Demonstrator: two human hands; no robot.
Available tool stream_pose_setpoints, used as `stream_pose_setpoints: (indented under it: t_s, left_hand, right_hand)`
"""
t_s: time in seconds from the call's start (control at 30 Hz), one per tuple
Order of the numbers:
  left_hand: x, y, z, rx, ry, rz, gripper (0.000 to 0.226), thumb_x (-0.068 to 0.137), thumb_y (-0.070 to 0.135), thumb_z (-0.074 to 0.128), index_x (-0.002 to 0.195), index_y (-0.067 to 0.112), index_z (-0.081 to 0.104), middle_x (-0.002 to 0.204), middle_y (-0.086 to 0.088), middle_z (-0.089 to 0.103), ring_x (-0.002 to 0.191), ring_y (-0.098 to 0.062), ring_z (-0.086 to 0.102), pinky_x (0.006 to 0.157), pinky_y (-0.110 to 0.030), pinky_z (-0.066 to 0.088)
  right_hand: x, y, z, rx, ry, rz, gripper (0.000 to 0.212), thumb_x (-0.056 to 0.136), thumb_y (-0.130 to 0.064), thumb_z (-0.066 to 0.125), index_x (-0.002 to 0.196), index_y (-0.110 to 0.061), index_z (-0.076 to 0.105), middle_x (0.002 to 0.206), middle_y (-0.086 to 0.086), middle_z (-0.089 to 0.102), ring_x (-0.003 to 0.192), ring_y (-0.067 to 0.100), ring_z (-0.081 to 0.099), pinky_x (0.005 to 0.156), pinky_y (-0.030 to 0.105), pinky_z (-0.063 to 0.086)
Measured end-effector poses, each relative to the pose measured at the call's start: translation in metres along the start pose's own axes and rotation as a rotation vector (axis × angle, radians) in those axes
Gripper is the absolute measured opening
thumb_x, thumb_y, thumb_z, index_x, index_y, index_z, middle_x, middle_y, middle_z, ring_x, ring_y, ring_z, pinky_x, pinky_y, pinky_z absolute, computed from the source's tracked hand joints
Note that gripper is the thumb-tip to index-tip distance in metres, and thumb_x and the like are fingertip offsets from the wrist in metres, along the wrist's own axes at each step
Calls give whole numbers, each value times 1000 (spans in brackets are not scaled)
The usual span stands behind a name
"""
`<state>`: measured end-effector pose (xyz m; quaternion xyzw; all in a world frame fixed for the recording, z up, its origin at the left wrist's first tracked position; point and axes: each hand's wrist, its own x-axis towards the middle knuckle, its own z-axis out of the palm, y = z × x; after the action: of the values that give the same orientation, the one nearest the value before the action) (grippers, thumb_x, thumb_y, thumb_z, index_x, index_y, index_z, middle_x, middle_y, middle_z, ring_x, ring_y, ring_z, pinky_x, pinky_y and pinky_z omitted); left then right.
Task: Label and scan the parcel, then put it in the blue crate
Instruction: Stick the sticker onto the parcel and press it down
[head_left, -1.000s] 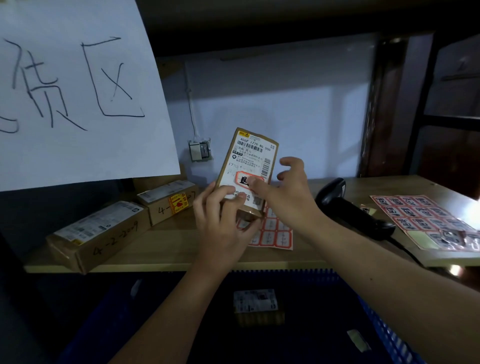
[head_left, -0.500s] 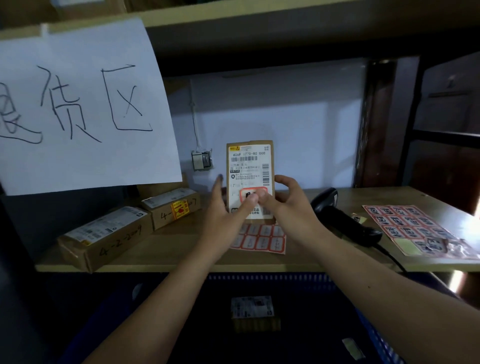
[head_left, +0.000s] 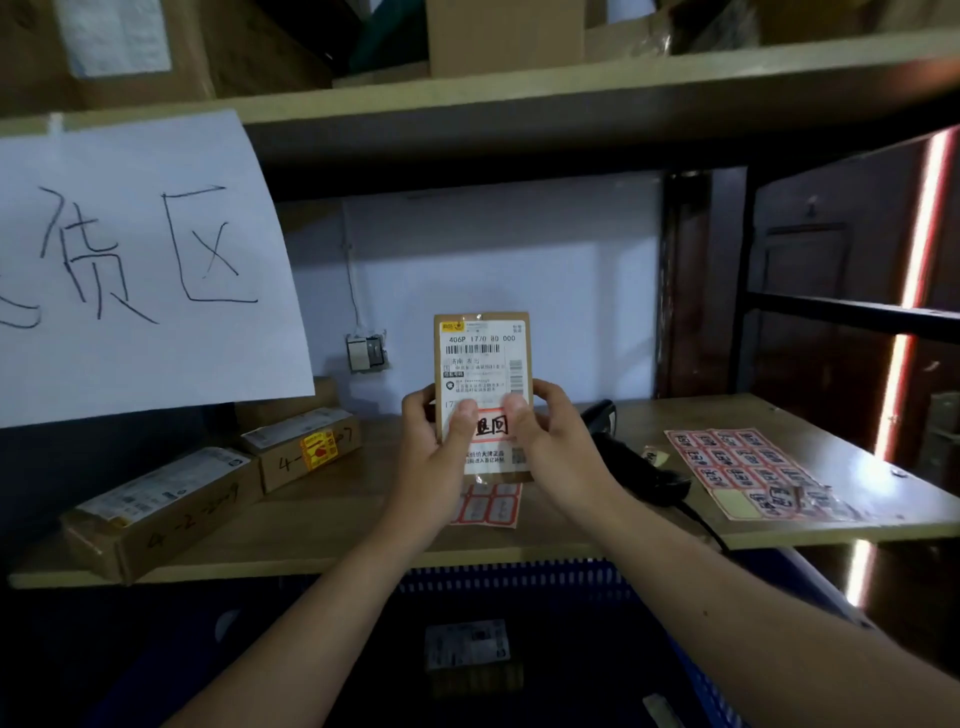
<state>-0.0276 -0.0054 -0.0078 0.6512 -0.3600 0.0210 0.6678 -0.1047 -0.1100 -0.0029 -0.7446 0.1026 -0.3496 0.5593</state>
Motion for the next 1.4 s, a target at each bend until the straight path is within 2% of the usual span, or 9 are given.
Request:
stream_pose_setpoints:
  t_s: [0.13,0.27,0.43,0.63,0.77,0.87,1.03,1.17,1.4]
  left_hand:
    - [-3,5,4,-39,13,-57,37,95,32,51,127,17,39,103,6,63,68,7,67,52,-10,49]
    - [-2,9,3,0,-28,-88,45,92,39,55,130,21,40,104,16,62,75,4,68,54,-11,50]
    - [-3,9,-6,78,-162,-174,55,85,39,67,131,30,38,113,13,63,95,-6,66,68,-21,53]
    - [-18,11,-9,40,-253,-181,55,92,26,60,139,24,33,112,18,60,88,2,66,62,-14,53]
    - [-28,19,-29,262,-277,-132,77,85,24,69,143,32,19,137,11,46,114,0,53,92,-27,52]
    - [-27,32,-51,562,-157,125,104,74,25,80,147,36,7,152,13,12,141,-13,21,115,-42,28]
    - [-34,50,-71,845,-542,227,43,75,41,74,111,40,51,121,15,53,106,-5,53,91,-27,46]
    - [-48,19,-65,1001,-784,47,32,77,39,73,88,31,44,92,10,55,76,-7,52,61,-28,44]
    - [-53,-67,-48,1066,-1088,-58,27,72,33,75,83,27,50,92,8,52,82,-14,54,72,-36,52]
  right_hand:
    - [-2,-1,-8,-11,8,-18,39,101,-40,39,129,-16,50,110,-4,69,91,2,67,72,16,54]
    - [-7,4,-11,-8,-33,-62,49,94,-42,55,137,-19,48,121,-3,68,101,9,69,88,33,57]
    - [-12,4,-18,-53,-41,-101,37,102,-35,40,134,-20,53,122,-7,68,111,8,64,96,33,52]
    - [-18,0,-20,49,-58,-128,39,98,-31,53,135,-20,49,111,-5,72,94,9,72,78,31,60]
    - [-22,-8,-33,-102,-164,-166,49,94,-32,60,139,-27,42,114,-9,69,93,4,71,74,24,59]
    - [-30,-14,-39,-251,-223,-165,62,90,-32,65,145,-25,38,111,-15,66,90,-1,69,73,18,57]
    - [-50,-16,-33,-710,-451,-258,71,79,-48,72,141,-29,42,113,-18,53,95,0,56,79,8,45]
    - [-60,11,-16,-830,-656,-318,64,81,-48,70,137,-32,44,122,-11,57,99,3,53,82,19,43]
    - [-60,76,3,-1004,-956,-123,61,81,-34,73,135,-32,44,129,-3,54,112,17,54,91,31,47]
